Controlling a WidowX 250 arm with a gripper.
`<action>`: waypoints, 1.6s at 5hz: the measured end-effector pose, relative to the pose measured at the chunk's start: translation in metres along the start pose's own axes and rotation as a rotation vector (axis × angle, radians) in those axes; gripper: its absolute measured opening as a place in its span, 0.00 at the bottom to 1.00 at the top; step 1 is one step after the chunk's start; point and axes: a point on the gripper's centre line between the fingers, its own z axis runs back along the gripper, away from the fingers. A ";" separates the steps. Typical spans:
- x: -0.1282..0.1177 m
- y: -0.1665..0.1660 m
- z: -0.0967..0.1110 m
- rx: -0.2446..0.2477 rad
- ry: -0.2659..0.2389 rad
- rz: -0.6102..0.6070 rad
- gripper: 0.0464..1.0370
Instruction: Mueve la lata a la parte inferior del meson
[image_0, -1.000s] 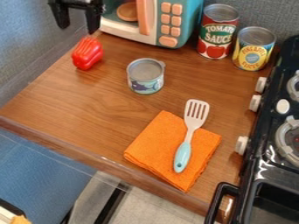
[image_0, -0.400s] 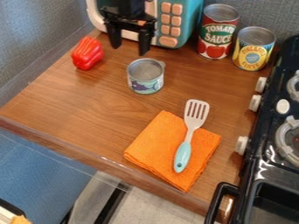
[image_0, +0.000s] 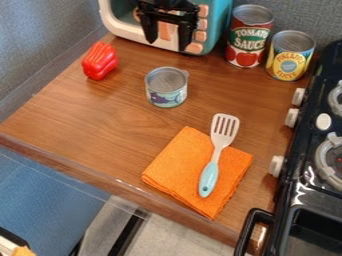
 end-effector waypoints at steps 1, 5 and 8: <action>0.004 -0.002 -0.006 0.011 -0.035 0.016 0.96; -0.013 -0.025 -0.059 0.001 0.057 -0.045 0.96; -0.074 -0.003 -0.052 -0.047 0.183 -0.165 0.96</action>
